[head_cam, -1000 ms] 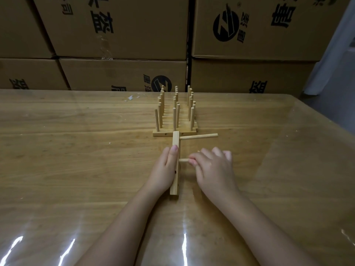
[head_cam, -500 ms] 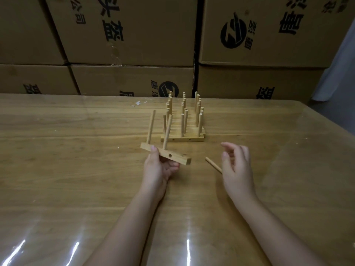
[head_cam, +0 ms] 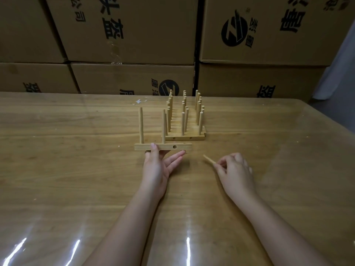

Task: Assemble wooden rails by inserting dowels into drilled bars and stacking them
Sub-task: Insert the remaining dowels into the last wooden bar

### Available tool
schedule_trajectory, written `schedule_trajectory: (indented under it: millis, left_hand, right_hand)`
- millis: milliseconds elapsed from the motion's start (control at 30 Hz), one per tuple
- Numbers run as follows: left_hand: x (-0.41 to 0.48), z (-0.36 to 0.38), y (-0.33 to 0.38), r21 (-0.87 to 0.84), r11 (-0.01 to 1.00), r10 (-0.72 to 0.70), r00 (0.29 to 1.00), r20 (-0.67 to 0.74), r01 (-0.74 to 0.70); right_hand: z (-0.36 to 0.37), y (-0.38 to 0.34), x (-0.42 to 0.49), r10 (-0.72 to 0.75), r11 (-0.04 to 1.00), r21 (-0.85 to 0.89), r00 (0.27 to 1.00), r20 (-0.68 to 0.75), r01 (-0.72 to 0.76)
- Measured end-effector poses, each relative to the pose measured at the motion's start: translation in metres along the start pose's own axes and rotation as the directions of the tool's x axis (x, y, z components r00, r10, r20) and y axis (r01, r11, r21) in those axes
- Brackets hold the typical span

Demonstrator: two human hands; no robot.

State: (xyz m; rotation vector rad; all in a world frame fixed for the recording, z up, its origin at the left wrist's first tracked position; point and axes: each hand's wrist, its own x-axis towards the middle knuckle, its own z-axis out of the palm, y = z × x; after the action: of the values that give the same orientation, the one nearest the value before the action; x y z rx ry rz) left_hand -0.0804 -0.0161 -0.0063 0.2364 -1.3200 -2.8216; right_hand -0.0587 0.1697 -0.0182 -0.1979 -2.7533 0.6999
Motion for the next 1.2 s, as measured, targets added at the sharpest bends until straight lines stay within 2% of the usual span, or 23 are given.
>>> schedule_trajectory:
  millis: [67,133,200,267,500,767,1000,1200]
  left_hand:
    - [0.001,0.0,-0.002,0.091,0.995,0.028,0.999,0.025,-0.03]
    - [0.001,-0.001,-0.005,0.201,0.977,0.059,0.997,0.057,-0.069]
    - [0.001,-0.001,-0.008,0.267,0.958,0.086,0.994,0.073,-0.102]
    - [0.001,0.0,-0.009,0.275,0.953,0.107,0.991,0.078,-0.124]
    - [0.002,-0.002,-0.011,0.312,0.936,0.158,0.986,0.049,-0.165]
    - [-0.001,-0.001,-0.008,0.291,0.944,0.146,0.987,0.064,-0.158]
    - [-0.001,-0.001,-0.008,0.353,0.923,0.131,0.987,0.095,-0.156]
    - [-0.002,-0.001,-0.008,0.371,0.914,0.138,0.985,0.1,-0.165]
  right_hand:
    - [-0.002,-0.001,0.001,-0.003,0.971,0.237,0.999,-0.044,0.013]
    - [-0.003,-0.004,0.0,-0.011,0.899,0.436,0.999,-0.051,0.032]
    - [-0.005,-0.008,-0.003,-0.07,0.828,0.555,0.997,-0.039,0.08]
    - [-0.007,-0.013,-0.006,-0.148,0.788,0.603,0.989,-0.007,0.122]
    - [-0.013,-0.02,-0.011,-0.321,0.851,0.437,0.947,-0.007,0.291]
    - [-0.014,-0.018,-0.008,-0.307,0.885,0.365,0.952,-0.01,0.289]
    - [-0.015,-0.018,-0.009,-0.332,0.906,0.278,0.943,-0.005,0.32]
    - [-0.013,-0.019,-0.01,-0.338,0.897,0.297,0.941,-0.014,0.326]
